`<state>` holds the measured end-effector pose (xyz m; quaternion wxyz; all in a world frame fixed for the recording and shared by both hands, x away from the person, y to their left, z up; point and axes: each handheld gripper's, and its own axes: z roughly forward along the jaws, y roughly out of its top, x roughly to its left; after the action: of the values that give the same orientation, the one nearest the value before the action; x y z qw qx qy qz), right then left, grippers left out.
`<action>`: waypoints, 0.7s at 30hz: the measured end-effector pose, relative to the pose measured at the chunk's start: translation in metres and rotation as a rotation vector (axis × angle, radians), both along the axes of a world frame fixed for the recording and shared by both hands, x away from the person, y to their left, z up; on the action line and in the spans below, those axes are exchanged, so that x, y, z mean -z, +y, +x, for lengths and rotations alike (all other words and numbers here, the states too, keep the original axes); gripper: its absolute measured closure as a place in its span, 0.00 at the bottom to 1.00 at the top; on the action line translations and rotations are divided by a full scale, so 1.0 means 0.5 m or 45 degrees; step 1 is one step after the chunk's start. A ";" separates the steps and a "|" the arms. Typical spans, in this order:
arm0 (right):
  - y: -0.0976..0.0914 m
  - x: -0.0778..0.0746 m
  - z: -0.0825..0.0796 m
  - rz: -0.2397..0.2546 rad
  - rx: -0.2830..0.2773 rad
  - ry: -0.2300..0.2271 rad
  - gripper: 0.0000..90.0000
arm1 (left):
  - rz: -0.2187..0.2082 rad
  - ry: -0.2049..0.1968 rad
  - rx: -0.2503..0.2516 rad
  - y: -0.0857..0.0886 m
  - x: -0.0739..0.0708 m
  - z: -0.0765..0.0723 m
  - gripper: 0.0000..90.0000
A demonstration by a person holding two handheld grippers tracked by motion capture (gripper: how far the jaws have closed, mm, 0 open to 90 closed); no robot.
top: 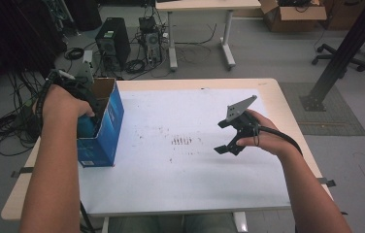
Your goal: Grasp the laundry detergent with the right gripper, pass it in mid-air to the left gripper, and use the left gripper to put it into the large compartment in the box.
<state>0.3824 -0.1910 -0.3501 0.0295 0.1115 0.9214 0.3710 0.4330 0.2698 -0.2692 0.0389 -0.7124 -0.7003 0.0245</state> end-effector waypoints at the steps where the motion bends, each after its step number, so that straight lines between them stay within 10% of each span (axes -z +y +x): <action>1: 0.000 0.000 0.000 0.000 0.001 0.000 0.03 | -0.003 -0.001 -0.001 0.000 0.003 0.000 0.43; 21: -0.006 0.009 0.000 0.007 0.006 0.015 0.03 | 0.010 0.003 0.017 0.007 0.048 0.005 0.43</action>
<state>0.3826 -0.1942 -0.3549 0.0245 0.1158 0.9203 0.3728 0.4355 0.2733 -0.2930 0.0428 -0.7169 -0.6955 0.0223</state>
